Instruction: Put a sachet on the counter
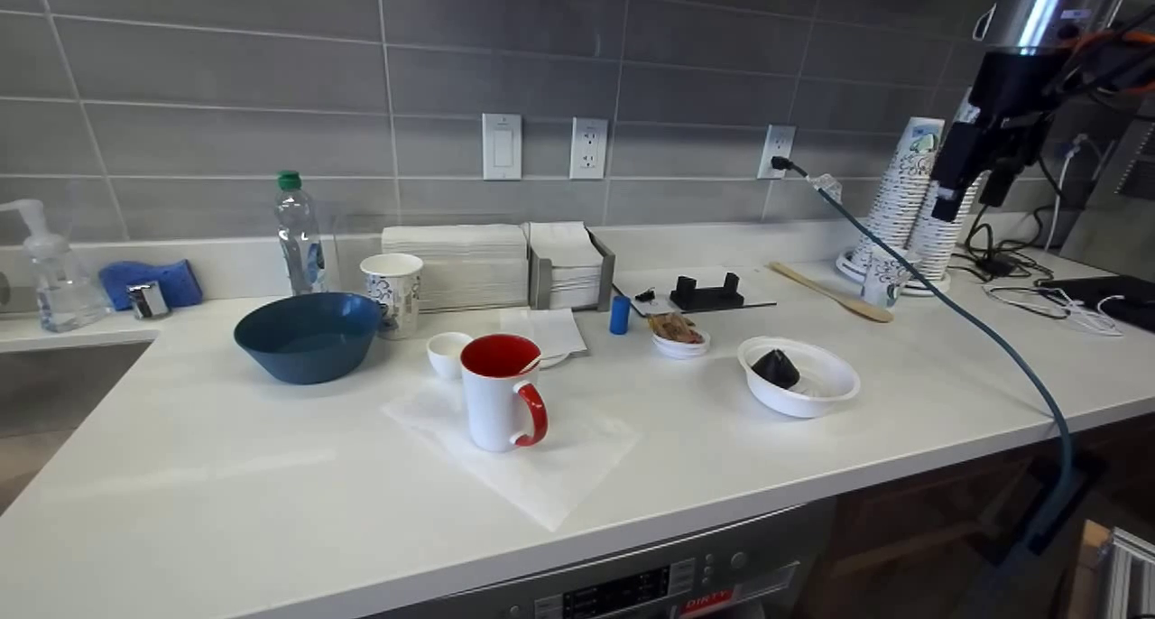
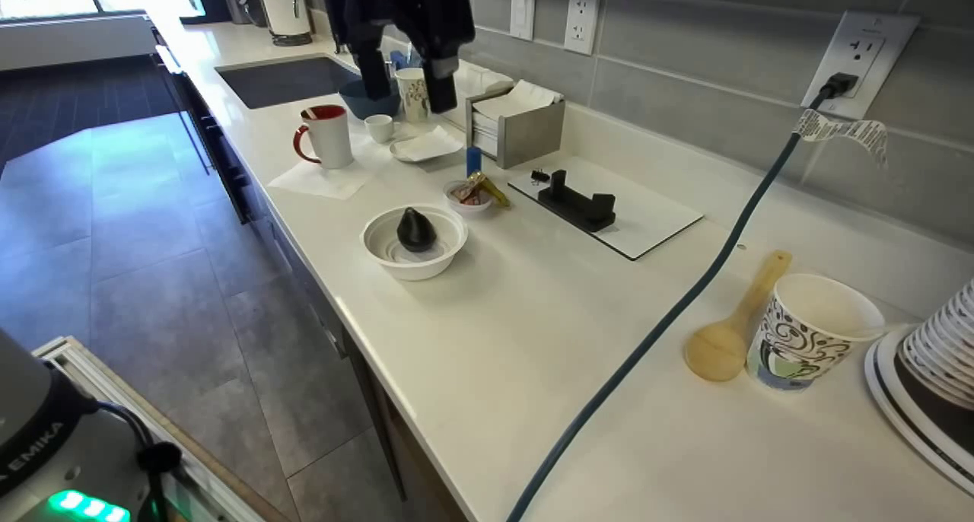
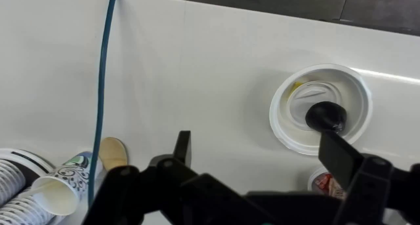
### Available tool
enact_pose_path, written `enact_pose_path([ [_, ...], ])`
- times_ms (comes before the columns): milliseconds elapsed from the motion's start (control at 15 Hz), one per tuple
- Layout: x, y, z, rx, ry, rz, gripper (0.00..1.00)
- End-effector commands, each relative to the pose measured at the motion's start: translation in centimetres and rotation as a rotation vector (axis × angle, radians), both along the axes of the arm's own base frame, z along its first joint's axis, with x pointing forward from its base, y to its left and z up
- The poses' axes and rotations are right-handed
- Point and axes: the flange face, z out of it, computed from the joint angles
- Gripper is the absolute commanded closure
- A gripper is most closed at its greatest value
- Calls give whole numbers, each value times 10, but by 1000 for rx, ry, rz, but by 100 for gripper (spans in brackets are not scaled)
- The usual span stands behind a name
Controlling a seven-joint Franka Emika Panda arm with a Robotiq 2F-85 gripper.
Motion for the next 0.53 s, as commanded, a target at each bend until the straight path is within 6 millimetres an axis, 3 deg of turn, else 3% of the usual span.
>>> enact_pose_path([
  [0, 12, 43, -21, 57, 35, 186, 0],
  [267, 43, 91, -46, 73, 33, 410, 0],
  [467, 78, 98, -57, 93, -14, 515, 0],
])
